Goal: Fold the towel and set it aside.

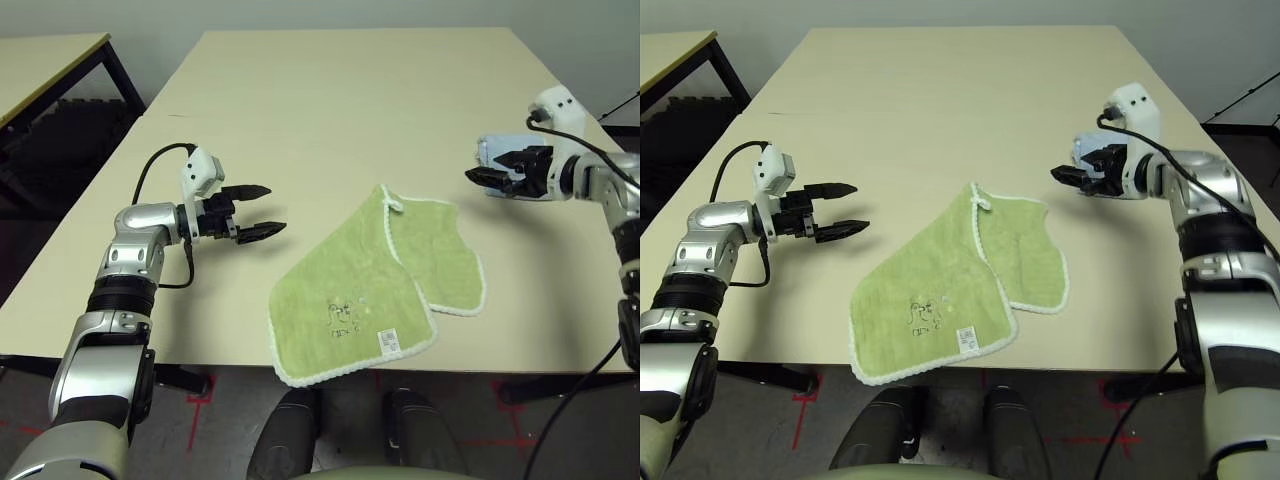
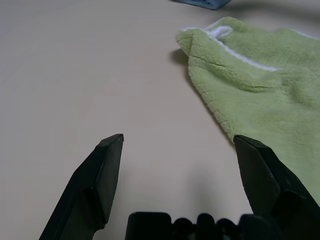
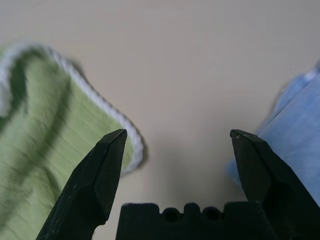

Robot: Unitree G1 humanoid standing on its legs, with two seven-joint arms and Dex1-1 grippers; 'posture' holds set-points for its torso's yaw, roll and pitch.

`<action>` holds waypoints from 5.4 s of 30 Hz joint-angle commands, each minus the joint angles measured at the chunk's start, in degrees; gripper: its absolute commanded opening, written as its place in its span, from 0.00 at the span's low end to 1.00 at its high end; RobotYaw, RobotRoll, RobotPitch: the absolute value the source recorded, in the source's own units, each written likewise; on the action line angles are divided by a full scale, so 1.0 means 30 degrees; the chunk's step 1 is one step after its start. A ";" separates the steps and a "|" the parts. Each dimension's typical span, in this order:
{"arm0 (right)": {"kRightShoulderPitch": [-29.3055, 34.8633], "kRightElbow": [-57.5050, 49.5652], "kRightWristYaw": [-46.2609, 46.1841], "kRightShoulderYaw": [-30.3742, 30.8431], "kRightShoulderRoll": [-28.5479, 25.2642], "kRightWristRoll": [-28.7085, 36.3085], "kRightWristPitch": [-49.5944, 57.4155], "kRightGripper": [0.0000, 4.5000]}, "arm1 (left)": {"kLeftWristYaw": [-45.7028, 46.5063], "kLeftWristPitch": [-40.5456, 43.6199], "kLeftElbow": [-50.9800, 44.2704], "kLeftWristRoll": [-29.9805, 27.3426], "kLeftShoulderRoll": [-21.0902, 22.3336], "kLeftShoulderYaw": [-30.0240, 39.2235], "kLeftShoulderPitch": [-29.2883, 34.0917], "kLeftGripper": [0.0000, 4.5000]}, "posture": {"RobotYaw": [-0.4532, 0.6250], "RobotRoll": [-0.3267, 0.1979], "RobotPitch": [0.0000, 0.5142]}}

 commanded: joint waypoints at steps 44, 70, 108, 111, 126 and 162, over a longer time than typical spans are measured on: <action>-0.1646 0.3955 -0.0104 0.0338 0.4009 -0.3749 -0.0335 0.14 | 0.1560 0.2528 -0.2619 -0.0645 -0.0685 0.0162 0.0753 1.00 | 0.54 0.62 0.30; -0.2792 -0.9289 -0.6830 -0.4993 0.7355 0.2202 -1.0319 0.02 | 0.7244 0.2852 -0.3648 -0.1071 -0.4306 0.0919 0.0966 1.00 | 0.47 0.62 0.18; -0.6534 -0.5177 -1.0391 -0.4554 0.7885 0.1468 -1.2059 0.02 | 2.2346 0.9996 -0.6500 -0.3157 -1.2559 0.3312 -0.7531 1.00 | 0.52 0.62 0.20; -0.6528 -0.5201 -1.0446 -0.4602 0.7929 0.1526 -1.1972 0.02 | 2.2748 0.9894 -0.6048 -0.2963 -1.2758 0.3039 -0.7722 1.00 | 0.52 0.62 0.20; -0.5652 -0.5758 -1.0698 -0.5094 0.6359 0.1519 -1.1180 0.02 | 2.2015 0.8250 -0.1030 0.0196 -0.6552 0.2750 -0.6955 1.00 | 0.50 0.62 0.19; -0.5351 -0.5045 -1.0881 -0.4850 0.6248 0.1426 -1.1143 0.02 | 1.0809 1.0518 -0.3822 -0.0154 -0.4165 -0.0198 -0.6107 1.00 | 0.52 0.62 0.22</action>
